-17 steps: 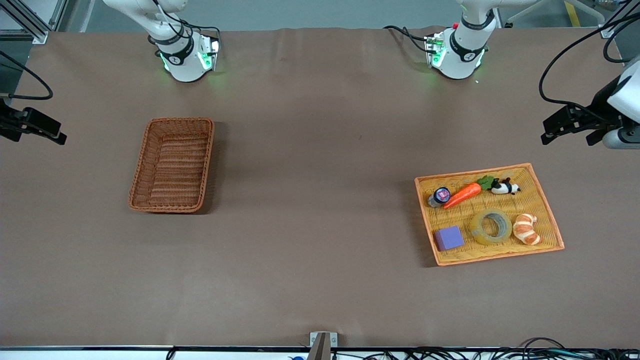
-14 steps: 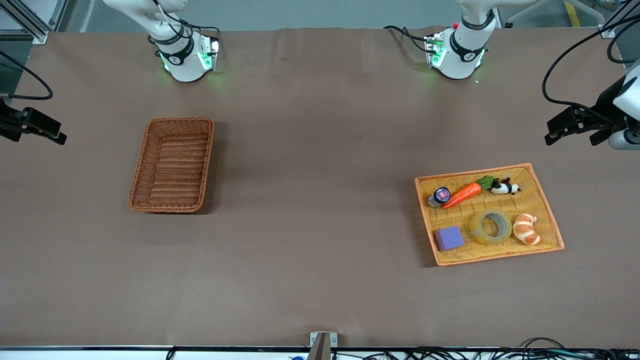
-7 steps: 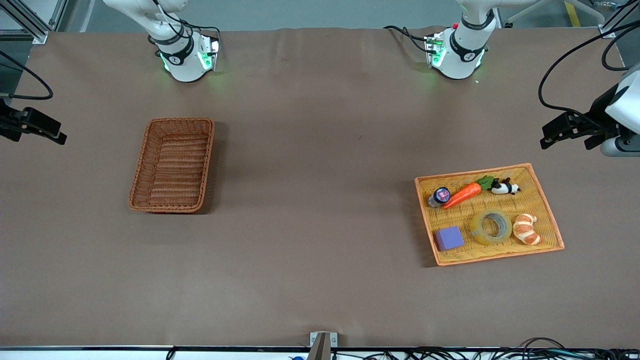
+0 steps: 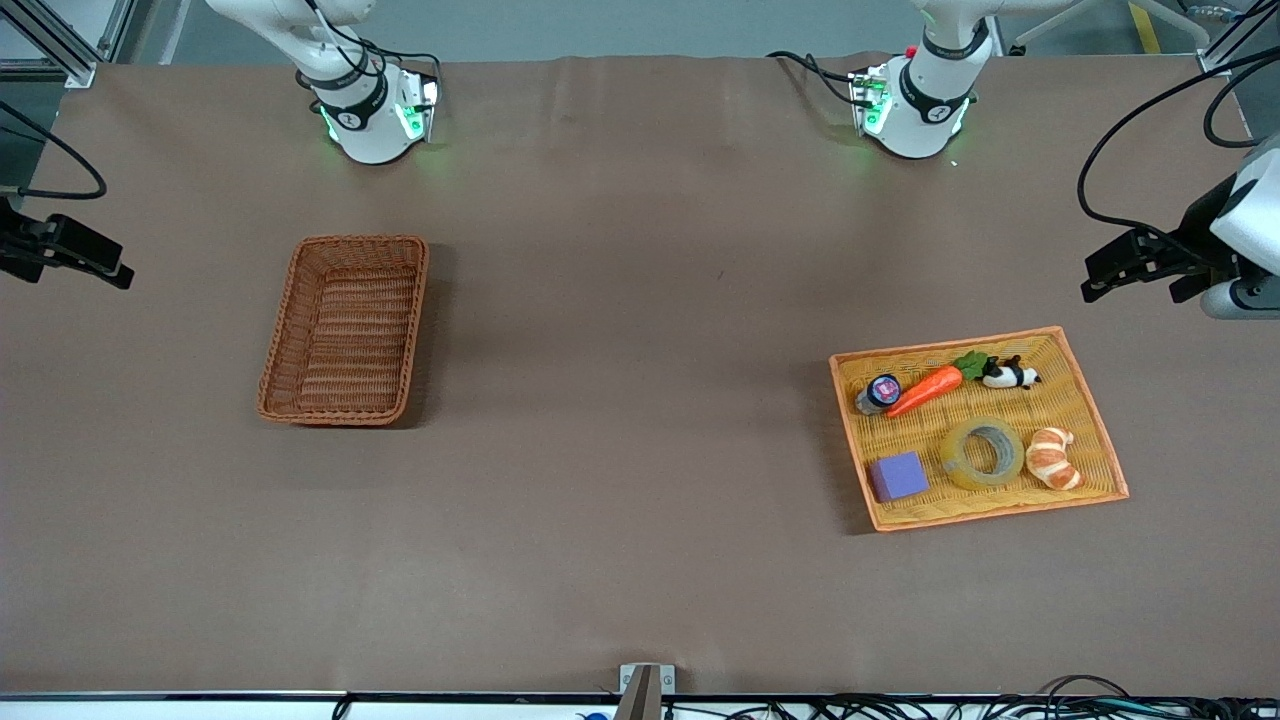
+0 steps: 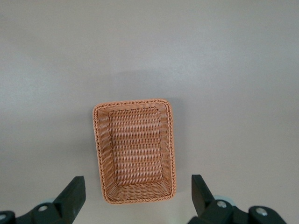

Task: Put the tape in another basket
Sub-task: 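Reach the left gripper toward the yellow tape roll in the tray, then lower the left gripper onto the tape roll rim and close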

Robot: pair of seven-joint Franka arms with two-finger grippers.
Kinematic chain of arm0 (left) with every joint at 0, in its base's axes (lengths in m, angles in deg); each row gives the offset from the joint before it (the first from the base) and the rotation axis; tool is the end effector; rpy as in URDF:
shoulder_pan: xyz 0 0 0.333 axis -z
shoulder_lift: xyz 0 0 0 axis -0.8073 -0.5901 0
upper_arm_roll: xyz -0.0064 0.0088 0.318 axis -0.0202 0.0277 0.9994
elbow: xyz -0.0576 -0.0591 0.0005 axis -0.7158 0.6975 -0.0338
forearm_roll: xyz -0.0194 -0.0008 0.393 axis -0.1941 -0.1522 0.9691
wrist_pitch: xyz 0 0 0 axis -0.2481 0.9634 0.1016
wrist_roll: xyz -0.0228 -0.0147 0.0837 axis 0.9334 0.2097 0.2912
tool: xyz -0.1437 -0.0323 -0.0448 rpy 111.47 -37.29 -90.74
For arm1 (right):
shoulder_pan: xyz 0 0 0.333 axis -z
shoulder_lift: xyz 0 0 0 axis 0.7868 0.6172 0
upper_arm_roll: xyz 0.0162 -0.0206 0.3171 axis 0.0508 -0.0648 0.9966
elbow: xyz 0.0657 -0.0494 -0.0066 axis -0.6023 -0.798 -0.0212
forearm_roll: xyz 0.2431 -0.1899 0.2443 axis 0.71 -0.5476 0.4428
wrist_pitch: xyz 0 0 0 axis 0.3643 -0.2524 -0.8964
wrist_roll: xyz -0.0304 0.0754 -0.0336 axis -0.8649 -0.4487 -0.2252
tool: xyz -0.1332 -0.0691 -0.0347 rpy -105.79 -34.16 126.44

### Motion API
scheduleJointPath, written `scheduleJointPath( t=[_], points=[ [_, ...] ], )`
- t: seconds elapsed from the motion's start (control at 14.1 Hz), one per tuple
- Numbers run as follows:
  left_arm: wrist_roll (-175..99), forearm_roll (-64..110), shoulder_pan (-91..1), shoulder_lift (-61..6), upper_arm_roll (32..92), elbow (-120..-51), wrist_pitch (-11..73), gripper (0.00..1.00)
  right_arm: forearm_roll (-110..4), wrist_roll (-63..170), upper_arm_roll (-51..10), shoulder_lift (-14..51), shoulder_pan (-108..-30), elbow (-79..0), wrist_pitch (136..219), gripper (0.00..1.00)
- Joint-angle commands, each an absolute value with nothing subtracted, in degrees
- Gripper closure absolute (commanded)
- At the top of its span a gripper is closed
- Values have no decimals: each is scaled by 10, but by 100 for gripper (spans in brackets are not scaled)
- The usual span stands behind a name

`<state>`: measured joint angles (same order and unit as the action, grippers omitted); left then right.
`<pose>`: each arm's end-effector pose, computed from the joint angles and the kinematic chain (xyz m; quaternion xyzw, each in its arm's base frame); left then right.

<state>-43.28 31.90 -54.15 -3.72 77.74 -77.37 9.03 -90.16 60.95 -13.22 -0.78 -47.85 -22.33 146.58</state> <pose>0.5728 -0.0242 0.5550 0.9999 -0.0089 0.0127 0.0038 0.5660 -0.0245 0.6022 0.9990 -0.0443 -0.0081 0.0009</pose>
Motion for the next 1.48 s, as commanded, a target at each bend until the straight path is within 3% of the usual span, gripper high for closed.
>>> scheduleJointPath(
  t=[0.0, 0.92, 1.41],
  points=[
    [-437, 344, -541, -65, 777, -763, 113, 0, -906, 604, -134, -27, -482, -243, 1469, 0],
    [-450, 348, -552, -285, 779, -770, 281, 0, -906, 604, -134, -26, -482, -243, 1470, 0],
    [-457, 348, -586, -368, 779, -769, 337, 0, -906, 604, -134, -26, -482, -242, 1470, 0]
  ],
)
